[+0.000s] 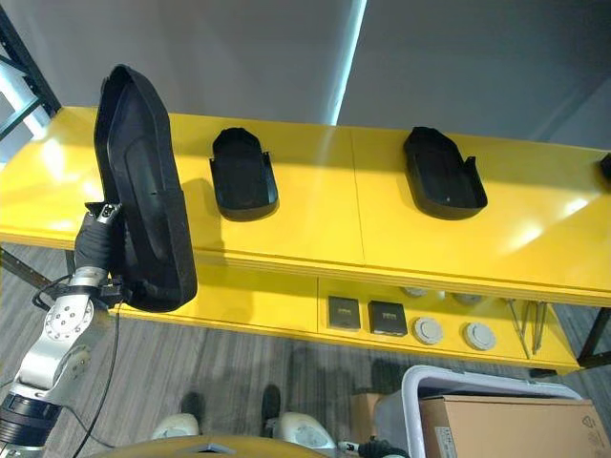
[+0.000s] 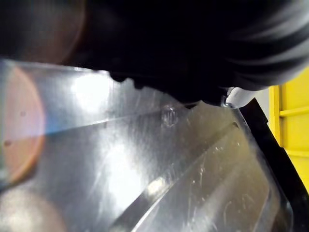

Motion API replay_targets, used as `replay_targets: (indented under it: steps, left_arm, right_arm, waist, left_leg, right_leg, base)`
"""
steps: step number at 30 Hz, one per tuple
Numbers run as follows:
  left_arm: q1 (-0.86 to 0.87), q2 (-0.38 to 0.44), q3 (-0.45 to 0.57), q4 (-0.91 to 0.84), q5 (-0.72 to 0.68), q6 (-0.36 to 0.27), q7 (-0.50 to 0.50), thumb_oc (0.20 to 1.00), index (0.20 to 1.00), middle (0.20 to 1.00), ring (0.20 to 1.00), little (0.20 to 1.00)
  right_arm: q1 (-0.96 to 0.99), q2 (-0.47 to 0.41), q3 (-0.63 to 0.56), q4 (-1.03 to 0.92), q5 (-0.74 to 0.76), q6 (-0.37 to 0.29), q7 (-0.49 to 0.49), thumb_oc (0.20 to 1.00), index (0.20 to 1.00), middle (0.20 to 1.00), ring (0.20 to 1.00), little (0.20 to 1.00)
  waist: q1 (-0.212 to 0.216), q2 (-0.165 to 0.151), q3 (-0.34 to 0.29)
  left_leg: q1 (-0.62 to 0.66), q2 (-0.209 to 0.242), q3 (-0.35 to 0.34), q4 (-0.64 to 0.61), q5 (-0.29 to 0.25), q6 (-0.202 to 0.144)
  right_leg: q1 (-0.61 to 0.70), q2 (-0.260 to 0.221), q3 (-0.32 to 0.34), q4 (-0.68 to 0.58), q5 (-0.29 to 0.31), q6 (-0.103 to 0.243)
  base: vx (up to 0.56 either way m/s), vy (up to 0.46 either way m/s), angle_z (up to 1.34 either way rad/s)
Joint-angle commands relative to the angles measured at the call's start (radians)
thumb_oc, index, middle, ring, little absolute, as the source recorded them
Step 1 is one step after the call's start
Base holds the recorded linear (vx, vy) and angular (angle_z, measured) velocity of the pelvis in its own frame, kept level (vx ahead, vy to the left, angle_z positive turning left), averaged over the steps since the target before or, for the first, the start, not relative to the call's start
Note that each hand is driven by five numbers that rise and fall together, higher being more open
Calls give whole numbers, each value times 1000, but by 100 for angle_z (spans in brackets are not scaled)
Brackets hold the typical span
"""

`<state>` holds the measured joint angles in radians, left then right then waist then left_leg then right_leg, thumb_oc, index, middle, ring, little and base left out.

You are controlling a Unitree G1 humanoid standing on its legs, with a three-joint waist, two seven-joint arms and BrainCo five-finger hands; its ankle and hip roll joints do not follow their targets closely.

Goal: Move parts from the plastic box to the shelf.

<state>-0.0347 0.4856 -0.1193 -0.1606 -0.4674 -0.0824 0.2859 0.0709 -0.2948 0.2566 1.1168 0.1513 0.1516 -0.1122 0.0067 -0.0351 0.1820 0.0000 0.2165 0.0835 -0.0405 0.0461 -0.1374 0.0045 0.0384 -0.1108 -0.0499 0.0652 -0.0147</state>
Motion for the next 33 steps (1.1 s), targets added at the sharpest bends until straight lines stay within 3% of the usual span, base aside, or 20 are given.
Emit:
replay_targets:
  steps: [1, 4, 8, 11, 13, 16, 19, 20, 22, 25, 26, 30, 33]
  left_arm:
    - [-70, 4, 82, -53, -9, -97, 9, 200, 200, 200, 200, 200]
    - [-84, 9, 83, -43, -6, -99, 16, 200, 200, 200, 200, 200]
    - [-93, 11, 80, -53, 19, -65, 16, 200, 200, 200, 200, 200]
    - [-90, 20, 76, -68, 51, -20, -13, 200, 200, 200, 200, 200]
    - [-72, 36, 81, -75, 67, 15, -30, 200, 200, 200, 200, 200]
    - [-30, 63, 114, -70, 56, 20, -37, 200, 200, 200, 200, 200]
    - [1, 80, 148, -62, 52, 14, -40, 200, 200, 200, 200, 200]
    - [5, 86, 154, -45, 62, 5, -33, 200, 200, 200, 200, 200]
    - [-3, 85, 146, -34, 78, 11, -12, 200, 200, 200, 200, 200]
    - [-14, 72, 143, -25, 110, 38, 8, 200, 200, 200, 200, 200]
    - [-27, 64, 131, -8, 143, 53, 39, 200, 200, 200, 200, 200]
    - [-66, 74, 121, 41, 206, 89, 91, 200, 200, 200, 200, 200]
    - [-115, 150, 141, 101, 303, 156, 81, 200, 200, 200, 200, 200]
  right_arm:
    - [7, -53, -4, 0, 1, -7, -2, 1000, 1000, 1000, 1000, 1000]
    - [2, -74, -10, 1, -22, -2, 1, 1000, 1000, 1000, 1000, 1000]
    - [2, -71, -30, 11, -28, 1, -12, 1000, 1000, 1000, 1000, 1000]
    - [18, -50, -58, 12, -32, -5, -4, 1000, 1000, 1000, 1000, 1000]
    - [28, -34, -70, -5, -19, -10, -2, 1000, 1000, 1000, 1000, 1000]
    - [33, -20, -81, -45, -23, -7, 14, 1000, 1000, 1000, 1000, 1000]
    - [39, -15, -69, -72, -61, -3, 28, 1000, 1000, 1000, 1000, 1000]
    - [54, -18, -56, -86, -70, -1, 31, 1000, 1000, 1000, 1000, 1000]
    - [59, -18, -43, -77, -84, -9, 35, 1000, 1000, 1000, 1000, 1000]
    - [65, -20, -26, -71, -94, -9, 41, 1000, 1000, 1000, 1000, 1000]
    - [69, -22, -13, -64, -83, -8, 31, 1000, 1000, 1000, 1000, 1000]
    - [72, -29, -5, -70, -79, 5, 27, 1000, 1000, 1000, 1000, 1000]
    - [93, -41, -5, -99, -95, 24, 32, 1000, 1000, 1000, 1000, 1000]
  waist:
    - [-4, 26, 11]
    - [-14, 36, 21]
    - [-9, 36, 33]
    - [8, 21, 50]
    - [29, 11, 64]
    - [58, 4, 72]
    - [65, 1, 67]
    - [51, -1, 61]
    - [39, -12, 55]
    - [38, -23, 43]
    - [29, -29, 32]
    - [17, -33, 15]
    - [-8, -26, -2]
  left_leg:
    - [-42, 24, 41, -7, 109, 21]
    - [-8, 22, 16, 21, 66, 20]
    - [-4, -24, -2, 104, -2, 37]
    - [-15, -85, -13, 189, -74, 75]
    - [-17, -131, -23, 221, -110, 107]
    - [-5, -157, 0, 220, -133, 123]
    - [13, -164, 31, 196, -137, 133]
    - [24, -174, 41, 174, -132, 139]
    - [37, -185, 48, 152, -131, 144]
    - [32, -189, 45, 143, -129, 144]
    - [28, -187, 42, 128, -121, 142]
    - [32, -173, 54, 98, -103, 133]
    - [42, -160, 74, 70, -86, 121]
  right_leg:
    - [49, -75, 30, 8, -31, 126]
    - [26, -115, 47, 51, -42, 136]
    - [11, -182, 70, 105, -41, 166]
    - [19, -254, 85, 148, -32, 209]
    - [16, -307, 74, 176, -9, 232]
    - [11, -349, -1, 184, 24, 243]
    - [4, -327, -36, 196, 8, 245]
    - [-5, -278, -32, 196, -14, 237]
    - [-13, -228, -18, 168, -10, 225]
    - [-1, -196, 1, 123, -2, 213]
    - [7, -163, 28, 81, 2, 201]
    - [23, -140, 32, 37, 6, 190]
    - [30, -127, 39, 18, 1, 186]
  base:
    - [1, 495, 7]
    - [29, 537, -19]
    - [64, 471, -26]
    - [83, 354, -1]
    - [60, 413, -9]
    - [-10, 250, -15]
    - [-10, 119, -50]
    - [46, 68, -47]
    - [70, -19, -1]
    - [66, -133, 1]
    - [81, -150, -2]
    - [81, -119, 8]
    - [115, -69, -3]
